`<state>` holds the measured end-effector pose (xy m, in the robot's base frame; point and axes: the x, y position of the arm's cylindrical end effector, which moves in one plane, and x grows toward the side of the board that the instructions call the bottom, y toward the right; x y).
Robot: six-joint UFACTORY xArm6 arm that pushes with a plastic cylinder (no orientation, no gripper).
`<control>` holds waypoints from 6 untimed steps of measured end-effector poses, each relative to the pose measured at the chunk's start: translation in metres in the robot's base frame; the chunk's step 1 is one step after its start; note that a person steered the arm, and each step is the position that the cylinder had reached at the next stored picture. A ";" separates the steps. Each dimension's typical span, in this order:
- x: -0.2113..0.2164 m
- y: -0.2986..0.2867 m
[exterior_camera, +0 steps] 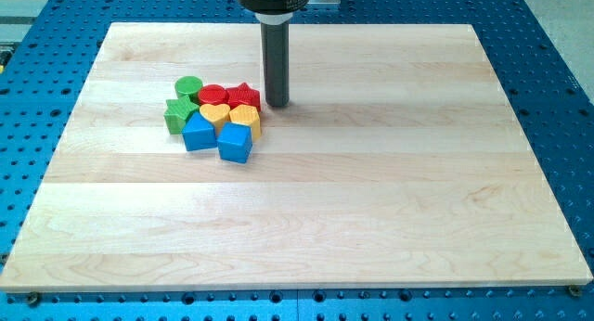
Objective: Separate the green circle from the group of blocks
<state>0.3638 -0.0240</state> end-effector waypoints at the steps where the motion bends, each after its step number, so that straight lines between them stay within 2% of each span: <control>1: 0.000 0.000; 4: 0.005 0.002; 6: 0.030 0.004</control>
<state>0.3936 -0.0203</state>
